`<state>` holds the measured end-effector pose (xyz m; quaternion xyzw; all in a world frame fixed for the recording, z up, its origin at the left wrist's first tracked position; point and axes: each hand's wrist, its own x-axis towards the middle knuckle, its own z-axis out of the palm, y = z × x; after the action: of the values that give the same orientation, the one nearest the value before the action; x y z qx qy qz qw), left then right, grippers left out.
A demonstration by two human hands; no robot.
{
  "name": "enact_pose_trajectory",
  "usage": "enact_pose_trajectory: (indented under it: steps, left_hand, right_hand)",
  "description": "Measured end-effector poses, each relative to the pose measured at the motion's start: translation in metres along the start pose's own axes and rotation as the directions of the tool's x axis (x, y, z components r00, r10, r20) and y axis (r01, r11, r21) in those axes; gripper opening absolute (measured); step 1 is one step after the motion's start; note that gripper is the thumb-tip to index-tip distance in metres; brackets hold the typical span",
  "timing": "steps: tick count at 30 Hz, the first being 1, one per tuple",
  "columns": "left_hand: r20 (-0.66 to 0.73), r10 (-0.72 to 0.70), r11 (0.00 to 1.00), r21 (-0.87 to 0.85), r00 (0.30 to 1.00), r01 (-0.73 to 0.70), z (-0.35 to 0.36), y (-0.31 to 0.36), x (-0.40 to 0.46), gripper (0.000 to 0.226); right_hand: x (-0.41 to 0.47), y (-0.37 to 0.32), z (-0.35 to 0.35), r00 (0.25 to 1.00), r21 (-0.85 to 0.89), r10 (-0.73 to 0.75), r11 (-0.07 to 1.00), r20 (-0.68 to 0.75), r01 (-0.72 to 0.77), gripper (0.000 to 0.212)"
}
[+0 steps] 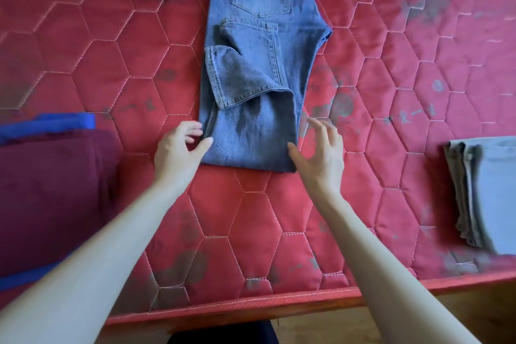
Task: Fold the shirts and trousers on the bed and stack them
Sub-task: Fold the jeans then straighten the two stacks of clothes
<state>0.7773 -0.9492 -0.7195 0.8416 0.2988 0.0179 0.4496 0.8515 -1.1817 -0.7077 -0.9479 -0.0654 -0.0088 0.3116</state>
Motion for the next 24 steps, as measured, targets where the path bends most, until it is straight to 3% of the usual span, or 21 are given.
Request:
enact_pose_trajectory:
  steps: [3,6,9,13,16,19,21,24]
  left_hand:
    - [-0.064,0.274,0.932,0.263,0.96,-0.248,0.004,0.015,0.023,0.052]
    - [0.096,0.517,0.739,0.451,0.851,-0.5,0.008,0.025,0.056,0.068]
    - [0.251,0.601,0.583,0.512,0.759,-0.631,0.009,0.026,0.085,0.068]
    - [0.249,0.784,0.402,0.495,0.569,-0.77,0.009,0.025,0.108,0.036]
    - [0.085,0.877,0.38,0.48,0.473,-0.791,0.003,0.034,0.12,0.018]
    - [-0.032,0.886,0.428,0.441,0.463,-0.789,-0.004,0.056,0.135,0.014]
    - [-0.08,0.843,0.514,0.409,0.532,-0.754,-0.004,0.075,0.149,0.019]
    - [-0.025,0.642,0.725,0.343,0.766,-0.597,0.008,0.091,0.175,0.037]
  right_hand:
    - [0.033,-0.025,0.01,0.929,-0.184,-0.371,0.914,-0.011,0.362,0.06]
    - [0.069,-0.042,0.034,0.755,-0.349,-0.653,0.694,0.066,0.63,0.051]
    - [0.091,-0.047,0.057,0.608,-0.428,-0.768,0.489,0.2,0.76,0.037]
    - [0.107,-0.048,0.072,0.521,-0.45,-0.84,0.411,0.15,0.793,0.018]
    - [0.117,-0.056,0.067,0.608,-0.393,-0.792,0.542,0.055,0.742,0.008]
    - [0.134,-0.073,0.053,0.858,-0.107,-0.514,0.852,0.013,0.513,0.013]
    - [0.157,-0.077,0.047,0.965,0.053,-0.263,0.964,0.006,0.262,0.014]
    - [0.196,-0.065,0.047,0.994,0.101,0.06,0.992,0.097,-0.07,0.024]
